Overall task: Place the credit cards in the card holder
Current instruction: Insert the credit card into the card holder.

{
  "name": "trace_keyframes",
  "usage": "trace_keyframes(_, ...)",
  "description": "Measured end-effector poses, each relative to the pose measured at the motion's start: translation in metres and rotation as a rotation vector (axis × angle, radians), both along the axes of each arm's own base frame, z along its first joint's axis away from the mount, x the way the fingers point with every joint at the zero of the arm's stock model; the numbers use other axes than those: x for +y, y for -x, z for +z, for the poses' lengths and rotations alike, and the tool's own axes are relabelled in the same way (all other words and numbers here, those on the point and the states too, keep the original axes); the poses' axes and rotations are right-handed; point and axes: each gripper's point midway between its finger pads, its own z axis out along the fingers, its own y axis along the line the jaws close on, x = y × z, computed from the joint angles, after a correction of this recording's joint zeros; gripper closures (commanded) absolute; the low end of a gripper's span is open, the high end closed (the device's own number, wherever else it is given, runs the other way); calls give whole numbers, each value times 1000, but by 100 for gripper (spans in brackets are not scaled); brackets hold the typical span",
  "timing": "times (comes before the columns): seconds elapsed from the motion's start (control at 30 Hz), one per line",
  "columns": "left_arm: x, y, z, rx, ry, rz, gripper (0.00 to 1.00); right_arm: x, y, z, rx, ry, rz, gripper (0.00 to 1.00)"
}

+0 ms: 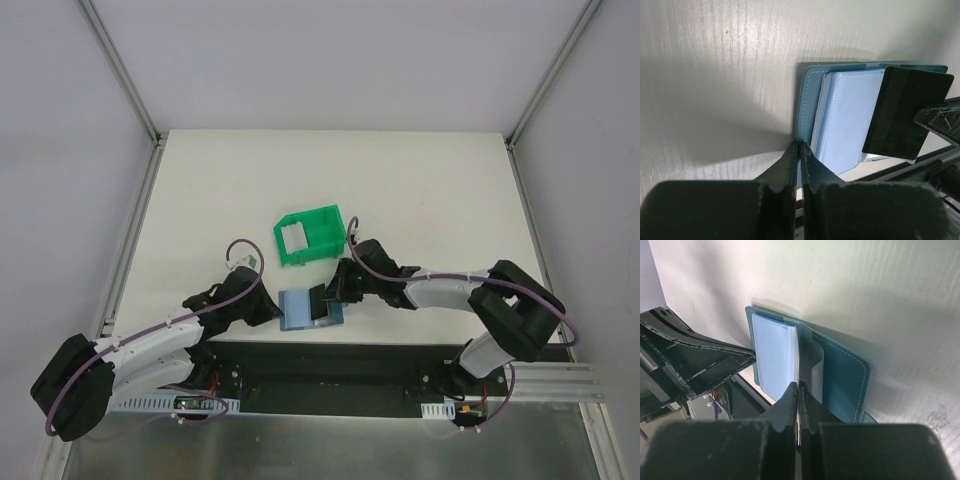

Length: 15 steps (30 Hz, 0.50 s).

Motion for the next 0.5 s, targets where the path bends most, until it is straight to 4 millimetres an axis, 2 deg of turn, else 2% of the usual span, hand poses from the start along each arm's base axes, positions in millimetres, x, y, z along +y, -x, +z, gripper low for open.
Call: trace_keyframes(0.5, -1, -1, -1, 3, 4, 8, 100, 6, 7, -6, 44, -35, -5, 100)
